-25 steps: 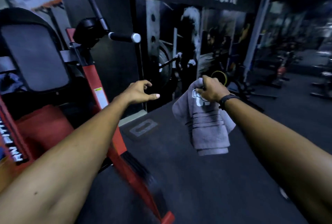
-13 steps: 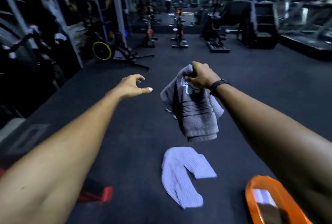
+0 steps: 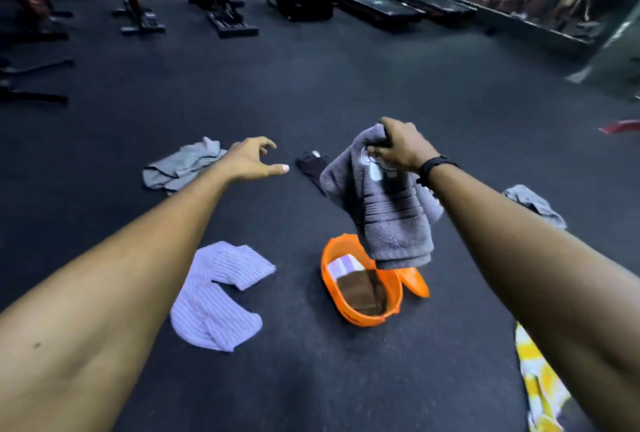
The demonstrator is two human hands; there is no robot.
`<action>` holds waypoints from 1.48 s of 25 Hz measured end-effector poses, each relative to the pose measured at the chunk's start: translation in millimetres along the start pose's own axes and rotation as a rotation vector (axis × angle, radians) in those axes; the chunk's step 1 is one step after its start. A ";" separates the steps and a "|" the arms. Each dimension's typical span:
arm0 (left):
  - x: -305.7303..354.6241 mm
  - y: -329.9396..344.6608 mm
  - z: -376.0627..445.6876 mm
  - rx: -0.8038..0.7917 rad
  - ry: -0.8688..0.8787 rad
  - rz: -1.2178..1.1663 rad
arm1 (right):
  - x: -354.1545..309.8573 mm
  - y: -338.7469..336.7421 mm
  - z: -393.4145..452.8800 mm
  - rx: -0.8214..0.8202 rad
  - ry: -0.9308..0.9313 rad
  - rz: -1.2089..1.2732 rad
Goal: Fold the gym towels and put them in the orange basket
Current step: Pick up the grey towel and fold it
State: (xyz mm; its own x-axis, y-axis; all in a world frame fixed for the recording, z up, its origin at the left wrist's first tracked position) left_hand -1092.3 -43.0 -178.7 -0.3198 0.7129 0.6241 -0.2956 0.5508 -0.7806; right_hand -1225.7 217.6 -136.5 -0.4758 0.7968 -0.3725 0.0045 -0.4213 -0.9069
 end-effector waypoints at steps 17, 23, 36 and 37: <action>14.9 303.6 130.4 -0.359 0.045 0.127 | 256.0 147.0 47.3 -0.184 0.183 -0.006; -56.2 396.4 212.1 -0.499 -0.042 0.213 | 312.8 264.5 91.6 -0.279 0.267 0.063; -173.1 689.2 234.3 -0.838 -0.051 0.103 | 490.4 512.9 112.0 -0.643 0.237 0.537; -184.9 707.9 228.1 -0.949 -0.123 0.062 | 505.9 533.4 109.5 -0.684 0.239 0.522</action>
State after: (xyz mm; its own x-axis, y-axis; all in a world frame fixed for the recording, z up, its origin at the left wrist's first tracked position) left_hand -1447.8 116.1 -838.7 -0.4190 0.7314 0.5380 0.5597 0.6746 -0.4813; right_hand -1560.4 348.5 -787.1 -0.0704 0.6773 -0.7324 0.7290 -0.4662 -0.5012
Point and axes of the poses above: each hand's wrist, its own z-axis towards the middle knuckle, its own y-axis out of the palm, x = y × z, the point moved 1 cm from there along z, towards the middle knuckle, and after that the axes turned 11 degrees about x, right-handed, at the moved point
